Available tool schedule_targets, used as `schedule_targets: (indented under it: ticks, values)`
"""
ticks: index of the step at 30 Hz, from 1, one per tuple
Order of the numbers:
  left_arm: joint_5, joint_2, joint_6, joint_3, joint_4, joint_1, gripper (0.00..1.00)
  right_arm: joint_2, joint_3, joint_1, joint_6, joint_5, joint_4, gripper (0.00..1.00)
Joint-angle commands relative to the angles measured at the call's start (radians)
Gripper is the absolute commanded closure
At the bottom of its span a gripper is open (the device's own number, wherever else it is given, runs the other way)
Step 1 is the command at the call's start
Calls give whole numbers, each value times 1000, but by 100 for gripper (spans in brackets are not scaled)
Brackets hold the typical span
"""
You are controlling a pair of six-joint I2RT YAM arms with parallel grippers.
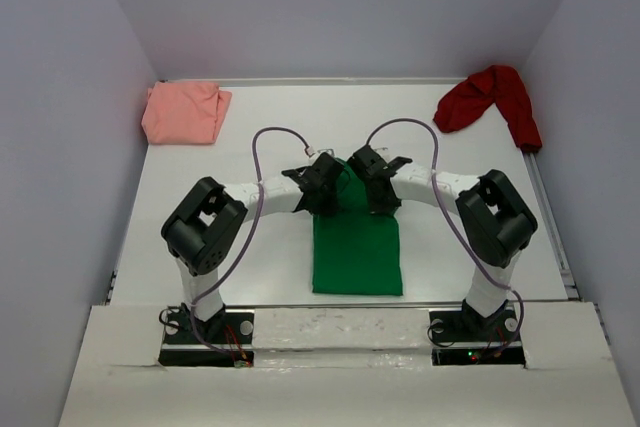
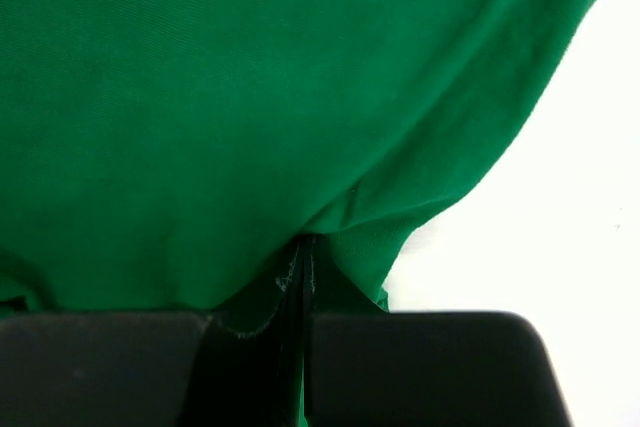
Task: Fold and stack the t-shirts
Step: Fold the tshirt
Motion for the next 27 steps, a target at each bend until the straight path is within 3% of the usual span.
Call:
schedule_targets:
  ticks: [1, 15, 27]
  values:
    - [8, 56, 39, 26, -19, 26, 100, 89, 48, -13, -25, -15, 39, 100]
    - [49, 163, 127, 218, -74, 167, 100, 237, 264, -125, -114, -43, -1, 100]
    - [72, 255, 137, 312, -92, 183, 100, 331, 414, -192, -160, -32, -61, 100]
